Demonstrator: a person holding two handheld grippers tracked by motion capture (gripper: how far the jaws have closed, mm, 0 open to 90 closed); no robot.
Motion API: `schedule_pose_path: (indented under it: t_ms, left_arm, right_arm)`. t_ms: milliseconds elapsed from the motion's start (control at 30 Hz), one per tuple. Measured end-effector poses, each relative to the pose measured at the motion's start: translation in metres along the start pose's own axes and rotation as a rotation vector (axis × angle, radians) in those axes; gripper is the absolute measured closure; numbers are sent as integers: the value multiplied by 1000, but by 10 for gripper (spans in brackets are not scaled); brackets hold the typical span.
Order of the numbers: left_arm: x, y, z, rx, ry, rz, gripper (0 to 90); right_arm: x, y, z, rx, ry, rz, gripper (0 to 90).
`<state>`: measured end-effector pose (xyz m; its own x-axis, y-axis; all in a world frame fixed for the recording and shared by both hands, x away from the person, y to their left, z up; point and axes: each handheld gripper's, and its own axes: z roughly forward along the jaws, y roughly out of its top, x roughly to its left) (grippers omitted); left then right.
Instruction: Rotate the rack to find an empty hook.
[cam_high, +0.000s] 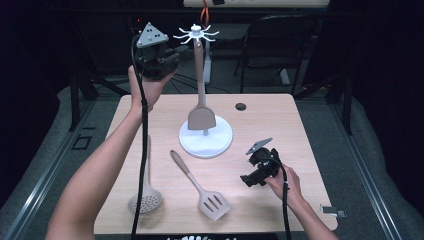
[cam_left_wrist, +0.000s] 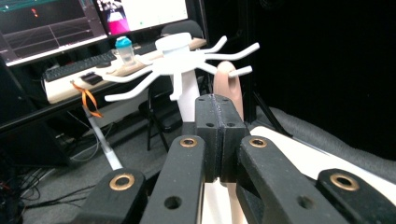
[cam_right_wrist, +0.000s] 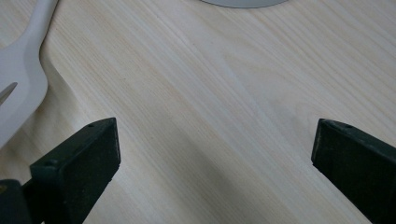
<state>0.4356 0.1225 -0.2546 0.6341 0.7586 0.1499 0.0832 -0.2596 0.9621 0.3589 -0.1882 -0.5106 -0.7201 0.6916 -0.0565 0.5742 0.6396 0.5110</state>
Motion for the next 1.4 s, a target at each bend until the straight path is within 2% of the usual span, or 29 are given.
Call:
schedule_pose_path:
  t_ms: [233, 833, 1200, 1333, 1400]
  left_arm:
    - [9, 1, 2, -4, 19, -29, 899]
    - [19, 1, 5, 14, 58, -40, 899]
    - [22, 1, 8, 22, 68, -42, 899]
    - [23, 1, 9, 25, 72, -43, 899]
    - [23, 1, 9, 28, 73, -42, 899]
  right_arm:
    - [0, 0, 0, 6, -8, -3, 10]
    - [0, 0, 0, 10, -11, -9, 10]
    - [1, -1, 1, -16, -10, 3, 11]
    - [0, 0, -1, 8, -15, -15, 11]
    - [0, 0, 0, 1, -13, -9, 11]
